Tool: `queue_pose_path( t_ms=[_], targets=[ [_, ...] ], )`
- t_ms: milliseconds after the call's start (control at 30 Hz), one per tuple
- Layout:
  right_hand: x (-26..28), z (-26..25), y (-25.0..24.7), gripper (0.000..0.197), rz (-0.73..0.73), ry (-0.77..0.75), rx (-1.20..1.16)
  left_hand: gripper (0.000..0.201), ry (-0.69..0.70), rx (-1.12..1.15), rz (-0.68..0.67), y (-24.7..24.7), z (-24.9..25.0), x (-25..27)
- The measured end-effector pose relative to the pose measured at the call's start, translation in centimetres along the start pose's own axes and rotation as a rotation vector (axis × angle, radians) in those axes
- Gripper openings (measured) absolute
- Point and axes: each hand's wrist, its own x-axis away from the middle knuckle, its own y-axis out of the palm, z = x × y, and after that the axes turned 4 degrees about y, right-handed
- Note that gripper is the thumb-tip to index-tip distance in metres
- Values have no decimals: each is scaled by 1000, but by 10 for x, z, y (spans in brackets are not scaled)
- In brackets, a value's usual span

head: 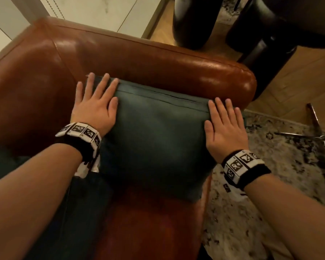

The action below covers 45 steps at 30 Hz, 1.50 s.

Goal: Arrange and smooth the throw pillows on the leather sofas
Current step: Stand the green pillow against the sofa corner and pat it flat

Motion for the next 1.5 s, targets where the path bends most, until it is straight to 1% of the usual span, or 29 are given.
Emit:
queue_pose_path(
  t_ms=[67, 100, 167, 200, 267, 333, 400, 467, 533, 600, 633, 667, 733, 767, 800, 833, 900, 933, 1000, 1067, 1133, 1167, 1200, 1267, 1333, 1367, 1400, 1467, 1500],
  targets=[
    [7, -24, -7, 59, 66, -86, -28, 60, 66, 29, 34, -6, 25, 8],
    [14, -40, -5, 60, 94, -200, -23, 60, 157, 27, 44, -5, 40, 12],
    [35, -68, 17, 61, 98, -526, 34, 58, 346, -24, 22, 5, 59, 15],
    [46, -75, 34, 62, 69, -683, 90, 57, 375, -42, 4, 7, 63, 11],
    [69, -74, 76, 63, -29, -947, 249, 56, 328, -46, -14, 12, 62, 7],
    [85, -63, 108, 66, -211, -1129, 407, 56, 316, -53, 0, 17, 62, 6],
    [100, -54, 129, 75, -431, -1248, 576, 56, 321, -64, 6, 17, 64, 10],
    [118, -44, 142, 80, -559, -1296, 736, 56, 318, -61, 12, 16, 63, 16],
    [132, -29, 142, 77, -603, -1265, 743, 56, 296, -69, 23, 13, 62, 19],
    [137, -24, 123, 67, -519, -1290, 568, 57, 268, -31, 40, 10, 65, 28],
    [136, -24, 109, 65, -431, -1235, 437, 58, 270, 0, 65, 14, 70, 36],
    [129, -27, 90, 64, -284, -1137, 301, 59, 276, 28, 100, 20, 76, 47],
    [96, -36, 43, 62, 36, -869, 95, 60, 237, 66, 161, 39, 90, 70],
    [71, -39, 22, 59, 145, -723, 67, 60, 165, 96, 181, 52, 97, 81],
    [45, -39, 3, 57, 183, -582, 82, 61, 57, 151, 206, 66, 105, 92],
    [19, -36, -10, 59, 153, -444, 91, 61, -73, 229, 232, 80, 113, 102],
    [-18, -27, -21, 63, 35, -183, 28, 60, -371, 455, 327, 108, 129, 119],
    [-26, -25, -17, 63, -8, -101, -4, 60, -548, 602, 381, 122, 138, 127],
    [-25, -29, -6, 60, -36, -67, 16, 56, -907, 918, 442, 156, 158, 143],
    [-20, -33, 1, 56, -42, -90, 24, 52, -1106, 1194, 406, 184, 176, 156],
    [-18, -34, -1, 56, -48, -82, 8, 48, -1145, 1342, 245, 194, 185, 169],
    [-19, -34, -4, 56, -37, -86, 1, 50, -1137, 1335, 181, 191, 185, 176],
    [-20, -36, -9, 56, -15, -99, -13, 55, -1127, 1299, 191, 185, 183, 180],
    [-14, -48, -17, 56, 19, -179, -53, 59, -1027, 1194, 370, 156, 172, 178],
    [0, -72, -18, 57, 6, -331, -70, 60, -790, 1050, 508, 123, 157, 161],
    [7, -85, -15, 57, -21, -416, -49, 60, -688, 987, 521, 109, 148, 145],
    [12, -96, -8, 57, -61, -491, -3, 60, -645, 947, 514, 101, 137, 127],
    [13, -103, 5, 59, -106, -569, 117, 61, -702, 930, 483, 90, 113, 89],
    [10, -101, 8, 60, -115, -558, 152, 60, -736, 932, 477, 90, 99, 74]
  ],
)
